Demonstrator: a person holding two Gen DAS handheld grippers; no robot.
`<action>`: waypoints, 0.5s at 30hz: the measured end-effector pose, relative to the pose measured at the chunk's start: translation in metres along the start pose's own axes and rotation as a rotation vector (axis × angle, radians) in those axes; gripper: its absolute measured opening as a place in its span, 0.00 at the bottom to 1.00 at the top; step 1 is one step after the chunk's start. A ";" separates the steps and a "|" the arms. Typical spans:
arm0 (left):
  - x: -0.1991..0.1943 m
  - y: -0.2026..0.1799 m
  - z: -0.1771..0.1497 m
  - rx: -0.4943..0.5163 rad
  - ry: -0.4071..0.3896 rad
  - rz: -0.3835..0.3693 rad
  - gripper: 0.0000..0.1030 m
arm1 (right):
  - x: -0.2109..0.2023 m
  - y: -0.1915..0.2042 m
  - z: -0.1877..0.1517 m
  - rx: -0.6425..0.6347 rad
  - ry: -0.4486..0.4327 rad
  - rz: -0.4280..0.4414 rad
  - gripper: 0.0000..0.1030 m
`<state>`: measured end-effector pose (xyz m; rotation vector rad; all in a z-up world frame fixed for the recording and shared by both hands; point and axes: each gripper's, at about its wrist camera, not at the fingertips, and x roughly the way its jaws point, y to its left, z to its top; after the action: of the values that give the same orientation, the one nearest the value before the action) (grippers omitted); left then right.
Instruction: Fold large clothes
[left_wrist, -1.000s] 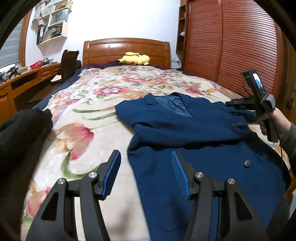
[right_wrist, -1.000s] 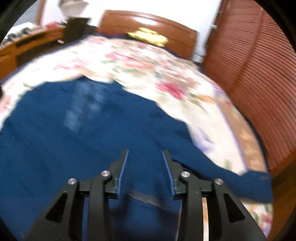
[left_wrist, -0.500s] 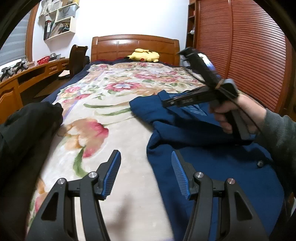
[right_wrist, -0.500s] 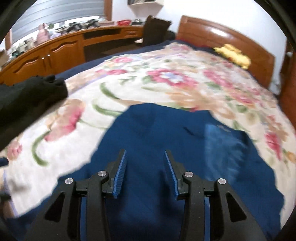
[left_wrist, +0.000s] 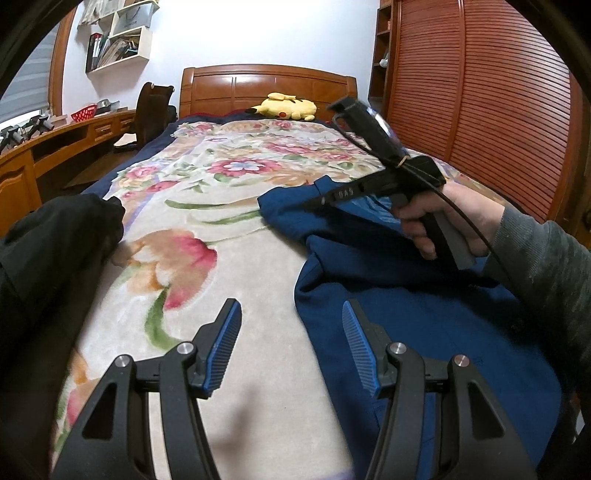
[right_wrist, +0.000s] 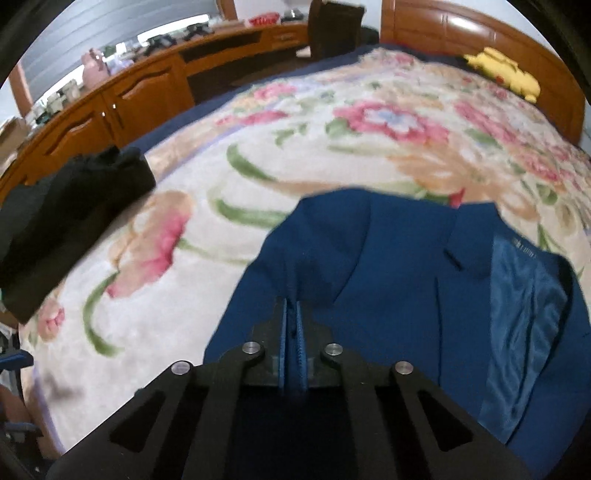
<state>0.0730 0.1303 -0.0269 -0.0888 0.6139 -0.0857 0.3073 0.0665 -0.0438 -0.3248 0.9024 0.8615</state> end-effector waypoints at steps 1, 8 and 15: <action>0.000 0.000 0.000 0.002 0.000 -0.001 0.54 | -0.006 0.000 0.002 -0.007 -0.034 -0.031 0.01; -0.003 0.000 0.001 -0.003 -0.012 -0.008 0.54 | -0.029 -0.017 0.016 0.065 -0.170 -0.315 0.01; -0.013 -0.014 0.010 0.008 -0.057 -0.045 0.54 | -0.055 -0.010 -0.004 0.067 -0.121 -0.231 0.61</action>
<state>0.0676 0.1183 -0.0102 -0.0970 0.5547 -0.1288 0.2947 0.0294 -0.0032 -0.3088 0.7631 0.6301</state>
